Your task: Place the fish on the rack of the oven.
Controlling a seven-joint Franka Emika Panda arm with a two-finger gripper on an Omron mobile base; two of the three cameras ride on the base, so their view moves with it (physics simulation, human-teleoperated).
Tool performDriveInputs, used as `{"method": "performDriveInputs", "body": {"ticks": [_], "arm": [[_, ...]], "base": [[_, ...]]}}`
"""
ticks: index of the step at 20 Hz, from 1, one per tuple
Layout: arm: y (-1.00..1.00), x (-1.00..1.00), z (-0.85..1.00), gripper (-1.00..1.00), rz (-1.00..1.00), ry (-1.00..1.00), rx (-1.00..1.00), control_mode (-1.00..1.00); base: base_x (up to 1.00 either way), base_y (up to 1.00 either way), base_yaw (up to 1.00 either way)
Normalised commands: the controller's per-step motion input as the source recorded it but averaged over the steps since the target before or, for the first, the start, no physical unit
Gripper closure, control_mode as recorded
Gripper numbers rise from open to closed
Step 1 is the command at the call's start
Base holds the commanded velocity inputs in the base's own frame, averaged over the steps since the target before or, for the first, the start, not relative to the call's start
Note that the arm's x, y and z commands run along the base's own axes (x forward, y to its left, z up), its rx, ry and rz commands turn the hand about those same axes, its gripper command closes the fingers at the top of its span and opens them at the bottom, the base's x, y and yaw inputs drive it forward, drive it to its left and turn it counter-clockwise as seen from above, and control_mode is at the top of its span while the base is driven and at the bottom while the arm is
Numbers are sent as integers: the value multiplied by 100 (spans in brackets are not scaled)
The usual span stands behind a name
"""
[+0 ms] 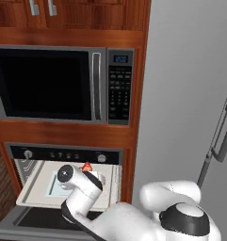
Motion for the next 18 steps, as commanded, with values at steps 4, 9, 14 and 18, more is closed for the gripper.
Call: {"method": "performDriveInputs", "body": {"ticks": [4, 9, 14, 18], "arm": [[45, 52, -41, 100, 0, 0, -1, -100], [30, 48, -52, 100, 0, 1, -2, -100], [10, 49, -46, 100, 0, 6, -2, -100], [3, 29, -38, 100, 0, 7, 0, -100]], "base": [[0, 0, 0], [0, 0, 0], [0, 0, 0], [0, 0, 0]]}}
